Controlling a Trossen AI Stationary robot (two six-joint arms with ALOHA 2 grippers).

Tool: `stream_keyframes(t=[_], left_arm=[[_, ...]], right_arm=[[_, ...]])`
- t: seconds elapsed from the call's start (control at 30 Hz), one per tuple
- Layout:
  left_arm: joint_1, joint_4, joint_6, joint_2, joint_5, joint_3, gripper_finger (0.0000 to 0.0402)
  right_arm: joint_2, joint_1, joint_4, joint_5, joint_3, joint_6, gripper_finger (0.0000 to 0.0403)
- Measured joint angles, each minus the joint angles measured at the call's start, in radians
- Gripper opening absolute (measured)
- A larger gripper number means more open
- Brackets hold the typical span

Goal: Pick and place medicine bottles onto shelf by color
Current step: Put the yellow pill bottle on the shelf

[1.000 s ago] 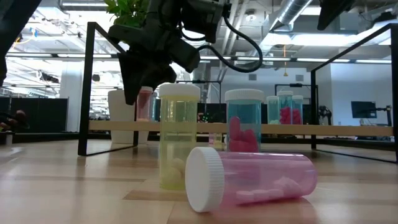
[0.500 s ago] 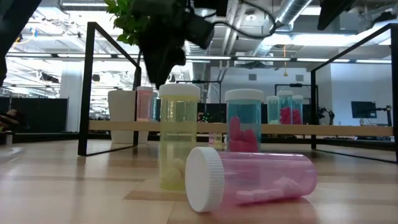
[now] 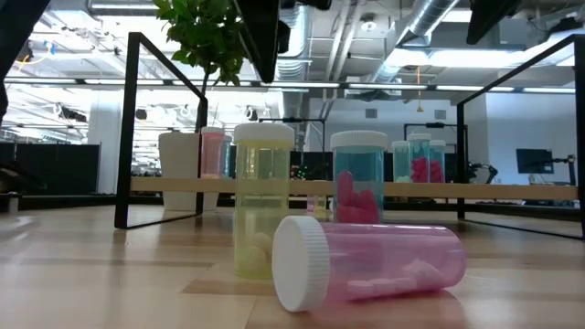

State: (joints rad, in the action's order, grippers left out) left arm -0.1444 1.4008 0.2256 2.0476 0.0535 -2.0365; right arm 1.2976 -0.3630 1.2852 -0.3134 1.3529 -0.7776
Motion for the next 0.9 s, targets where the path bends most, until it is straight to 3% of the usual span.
stream_keyframes(t=[0.27,0.5,0.9], left_arm=[[-0.134,-0.142,0.181,0.0,0.007,0.0,0.0192],[-0.249,-0.254,0.33,0.0,-0.151,0.025,0.0192],[-0.346,-0.27,0.44,0.006,-0.271,0.029,0.0192]], right_arm=[[0.0,0.0,-0.055,0.0,0.0,0.0,0.0154],[0.0,0.0,-0.146,0.0,0.0,0.0,0.0154],[0.0,0.0,-0.298,0.0,0.0,0.0,0.0154]])
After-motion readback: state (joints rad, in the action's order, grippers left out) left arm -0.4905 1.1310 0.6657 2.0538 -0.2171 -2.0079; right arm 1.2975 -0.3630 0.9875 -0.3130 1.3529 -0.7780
